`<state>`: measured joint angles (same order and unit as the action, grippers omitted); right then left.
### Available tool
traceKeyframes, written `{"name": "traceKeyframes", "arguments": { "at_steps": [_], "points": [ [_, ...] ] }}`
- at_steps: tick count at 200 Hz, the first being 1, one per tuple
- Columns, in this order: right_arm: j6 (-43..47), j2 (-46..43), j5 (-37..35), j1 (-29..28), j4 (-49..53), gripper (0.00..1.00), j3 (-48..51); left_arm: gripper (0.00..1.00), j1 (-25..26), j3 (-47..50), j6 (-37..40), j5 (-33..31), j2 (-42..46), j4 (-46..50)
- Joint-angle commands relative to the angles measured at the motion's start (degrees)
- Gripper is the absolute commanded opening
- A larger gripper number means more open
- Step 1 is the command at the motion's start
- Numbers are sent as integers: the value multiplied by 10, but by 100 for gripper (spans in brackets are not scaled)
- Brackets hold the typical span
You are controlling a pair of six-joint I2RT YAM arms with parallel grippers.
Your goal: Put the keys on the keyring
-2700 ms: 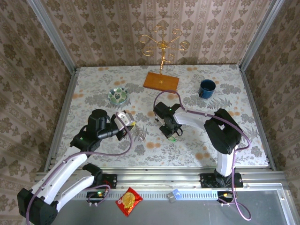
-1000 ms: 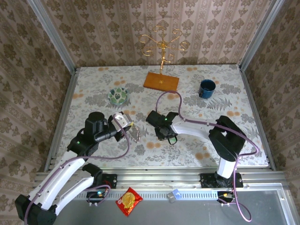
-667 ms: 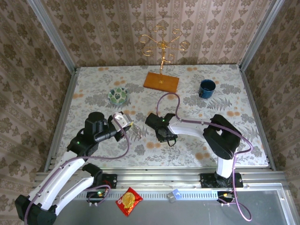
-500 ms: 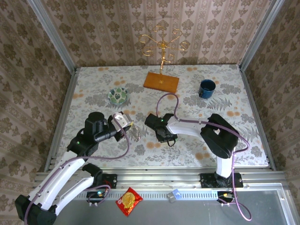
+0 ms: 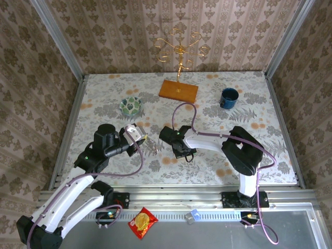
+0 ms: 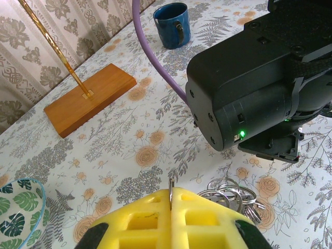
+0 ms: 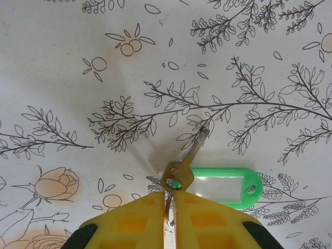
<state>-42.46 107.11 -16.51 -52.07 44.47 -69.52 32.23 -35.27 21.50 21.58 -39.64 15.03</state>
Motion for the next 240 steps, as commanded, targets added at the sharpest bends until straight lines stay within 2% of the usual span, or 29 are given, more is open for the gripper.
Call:
{"name": "traceKeyframes", "arguments": {
  "at_steps": [1, 137, 240],
  "points": [
    [-13, 1, -30, -4, 26, 12, -15, 0, 3, 0, 3, 0, 4, -3],
    [-9, 9, -30, -5, 37, 16, -17, 0, 4, -3, 6, -1, 0, -1],
    [-9, 15, -26, -5, 41, 12, -19, 0, 4, -4, 7, -1, -1, 0]
  ]
}}
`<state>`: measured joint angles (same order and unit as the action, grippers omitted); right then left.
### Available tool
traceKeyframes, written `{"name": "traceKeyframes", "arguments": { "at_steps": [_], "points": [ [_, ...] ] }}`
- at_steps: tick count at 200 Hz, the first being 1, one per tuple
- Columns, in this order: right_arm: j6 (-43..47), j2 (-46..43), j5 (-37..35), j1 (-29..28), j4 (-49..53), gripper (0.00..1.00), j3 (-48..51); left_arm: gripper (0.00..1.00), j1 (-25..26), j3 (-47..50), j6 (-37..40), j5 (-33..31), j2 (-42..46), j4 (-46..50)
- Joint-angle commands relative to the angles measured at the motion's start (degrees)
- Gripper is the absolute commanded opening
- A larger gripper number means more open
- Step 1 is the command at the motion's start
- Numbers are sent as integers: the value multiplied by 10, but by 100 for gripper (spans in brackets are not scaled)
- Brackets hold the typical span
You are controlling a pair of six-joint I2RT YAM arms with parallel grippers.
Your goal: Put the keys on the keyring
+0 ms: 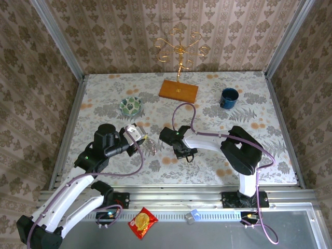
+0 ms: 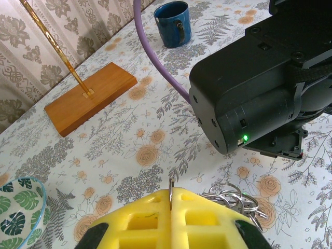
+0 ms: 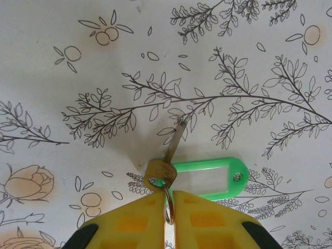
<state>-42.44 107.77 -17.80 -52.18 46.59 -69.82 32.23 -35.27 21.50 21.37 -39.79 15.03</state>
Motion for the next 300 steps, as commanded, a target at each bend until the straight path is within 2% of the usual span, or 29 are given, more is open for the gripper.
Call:
{"name": "traceKeyframes", "arguments": {
  "at_steps": [1, 65, 95, 135, 164, 187, 212, 244, 282, 300],
  "points": [
    [-10, 9, -13, -4, 19, 12, -15, 0, 4, -4, 7, 1, 1, 0],
    [-8, 4, -12, -5, 20, 8, -16, 0, 4, -4, 7, 0, 2, 0],
    [-4, -18, -15, -4, 12, 0, -12, 0, 4, -5, 8, 1, 2, 3],
    [39, -91, -27, -4, -28, 0, 15, 0, 4, -8, 11, 2, 1, 8],
    [106, -167, -44, -2, -64, 0, 50, 0, 5, -12, 14, 8, -1, 11],
    [165, -242, -32, 10, -132, 0, 101, 0, 7, -17, 15, 19, -6, 11],
    [251, -336, 30, 41, -215, 0, 154, 0, 15, -25, 17, 37, -17, 12],
    [377, -428, 268, 90, -285, 0, 203, 0, 34, -34, 26, 65, -33, 16],
    [510, -470, 382, 92, -264, 0, 215, 0, 62, -42, 42, 93, -53, 8],
    [560, -476, 411, 90, -257, 0, 218, 0, 75, -45, 48, 109, -64, -2]
  ]
}}
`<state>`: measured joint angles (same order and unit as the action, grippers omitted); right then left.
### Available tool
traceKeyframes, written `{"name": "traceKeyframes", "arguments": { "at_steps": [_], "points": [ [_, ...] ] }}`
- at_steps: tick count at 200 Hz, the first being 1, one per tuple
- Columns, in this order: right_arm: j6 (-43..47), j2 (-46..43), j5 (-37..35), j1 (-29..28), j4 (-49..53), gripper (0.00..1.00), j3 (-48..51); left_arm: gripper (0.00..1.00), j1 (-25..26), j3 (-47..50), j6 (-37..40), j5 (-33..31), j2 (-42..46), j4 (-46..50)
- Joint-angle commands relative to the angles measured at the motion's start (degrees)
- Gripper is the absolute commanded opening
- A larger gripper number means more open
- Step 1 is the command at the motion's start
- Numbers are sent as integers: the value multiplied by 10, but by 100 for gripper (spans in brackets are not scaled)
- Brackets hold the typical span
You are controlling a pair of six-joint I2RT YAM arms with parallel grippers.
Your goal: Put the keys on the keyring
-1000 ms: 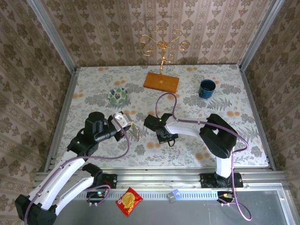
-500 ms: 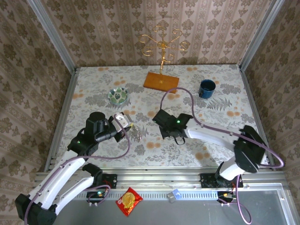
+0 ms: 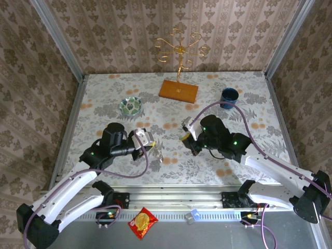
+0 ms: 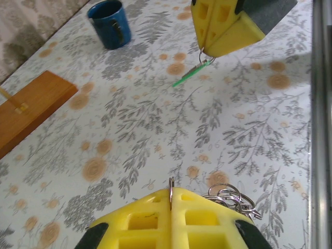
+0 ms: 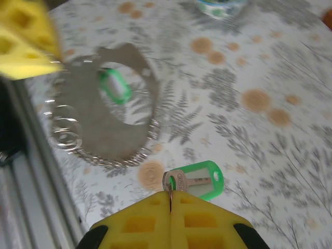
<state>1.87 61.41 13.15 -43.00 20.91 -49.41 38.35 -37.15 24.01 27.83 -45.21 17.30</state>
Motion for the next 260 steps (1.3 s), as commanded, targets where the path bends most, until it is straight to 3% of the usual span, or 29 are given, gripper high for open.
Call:
{"name": "traceKeyframes", "arguments": {
  "at_steps": [1, 58, 124, 162, 260],
  "points": [
    [119, -13, 102, -2, -1, 0, 14, 0, 14, -27, 23, 46, -10, -25],
    [263, -41, 85, -34, -28, 0, 32, 0, 54, -32, 13, 85, -48, -57],
    [356, -5, 56, -71, 6, 0, -1, 0, 85, -32, 16, 72, -76, -83],
    [361, 5, 69, -77, -16, 0, -5, 0, 87, -31, 18, 69, -80, -83],
    [314, 13, 19, -81, -141, 0, 13, 0, 98, -28, 19, 72, -83, -81]
  ]
}}
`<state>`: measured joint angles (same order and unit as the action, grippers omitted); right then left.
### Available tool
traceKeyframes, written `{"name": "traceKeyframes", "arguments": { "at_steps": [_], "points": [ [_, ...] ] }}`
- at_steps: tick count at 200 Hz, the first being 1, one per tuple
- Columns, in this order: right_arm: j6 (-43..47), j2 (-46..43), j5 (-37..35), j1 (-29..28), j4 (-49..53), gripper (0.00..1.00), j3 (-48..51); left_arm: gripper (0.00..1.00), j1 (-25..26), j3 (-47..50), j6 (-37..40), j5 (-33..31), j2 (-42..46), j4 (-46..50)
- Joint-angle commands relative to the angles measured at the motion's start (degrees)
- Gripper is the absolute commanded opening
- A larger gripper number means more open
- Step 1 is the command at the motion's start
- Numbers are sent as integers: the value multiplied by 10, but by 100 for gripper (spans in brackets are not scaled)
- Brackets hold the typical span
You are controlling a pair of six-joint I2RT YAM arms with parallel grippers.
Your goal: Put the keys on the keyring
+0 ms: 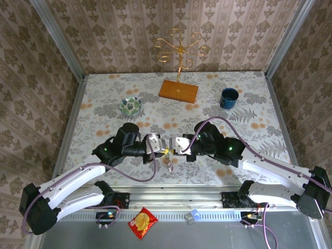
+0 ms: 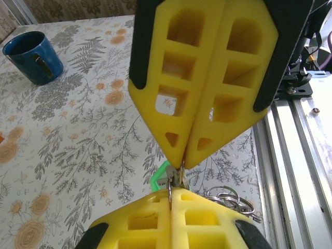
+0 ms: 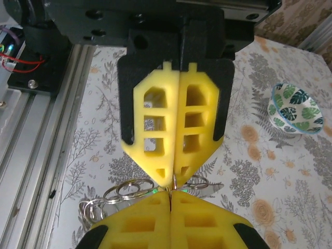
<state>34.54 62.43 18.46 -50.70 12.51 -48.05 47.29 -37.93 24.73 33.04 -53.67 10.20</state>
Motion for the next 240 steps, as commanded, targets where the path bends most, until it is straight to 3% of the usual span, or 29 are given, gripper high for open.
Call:
{"name": "traceKeyframes", "arguments": {
  "at_steps": [1, 104, 127, 139, 168, 207, 240],
  "points": [
    [-12, 3, -36, -4, -57, 0, 0, 0, 9, -21, 12, 21, 2, -10],
    [52, -46, -59, -8, 22, 0, 21, 0, 5, -22, -2, -8, 16, 4],
    [21, -33, -105, -7, 35, 0, 19, 0, 3, -29, -4, -54, 15, 30],
    [-28, -15, -143, -7, 53, 0, 13, 0, 0, -31, -6, -80, 20, 44],
    [-254, 38, -206, -7, 88, 0, 2, 0, -23, -18, -24, -111, 39, 36],
    [-498, 106, -212, 0, 69, 0, 18, 0, -53, -1, -46, -136, 66, 9],
    [-595, 169, -170, 43, 38, 0, 21, 0, -58, 1, -45, -142, 74, 12]
  ]
}}
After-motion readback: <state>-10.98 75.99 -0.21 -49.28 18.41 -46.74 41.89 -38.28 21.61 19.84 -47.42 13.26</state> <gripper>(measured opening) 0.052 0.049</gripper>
